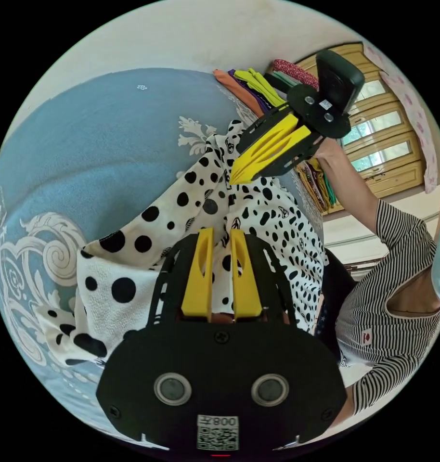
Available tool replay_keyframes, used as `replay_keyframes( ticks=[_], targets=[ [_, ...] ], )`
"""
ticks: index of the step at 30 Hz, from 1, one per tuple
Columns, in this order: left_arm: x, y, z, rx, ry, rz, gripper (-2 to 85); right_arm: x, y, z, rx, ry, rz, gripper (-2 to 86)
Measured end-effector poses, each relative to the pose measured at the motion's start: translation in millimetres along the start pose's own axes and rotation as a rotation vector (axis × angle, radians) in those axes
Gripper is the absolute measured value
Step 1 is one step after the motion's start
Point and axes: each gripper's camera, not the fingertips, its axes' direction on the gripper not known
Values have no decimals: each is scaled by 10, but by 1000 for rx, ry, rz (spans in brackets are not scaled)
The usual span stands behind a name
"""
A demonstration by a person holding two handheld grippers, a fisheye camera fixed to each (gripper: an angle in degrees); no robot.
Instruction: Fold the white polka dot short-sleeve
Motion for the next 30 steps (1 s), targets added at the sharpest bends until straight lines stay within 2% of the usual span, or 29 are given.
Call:
replay_keyframes(
  ticks=[4,8,12,21,27,30],
  targets=[
    [94,136,-77,79,-55,11,67,-213,351,24,76,11,4,-1],
    [158,138,43,-1,-52,33,49,-301,431,339,-52,215,30,-4],
    [161,167,8,-4,-54,5,40,-219,527,332,-38,170,65,-3],
    [417,439,-246,162,-124,48,77,-340,899,285,79,154,100,0],
    [703,308,-20,50,-270,147,81,-269,1053,424,74,121,122,0],
    [781,362,-87,84,-330,147,82,-229,1146,493,79,107,131,1]
  ],
)
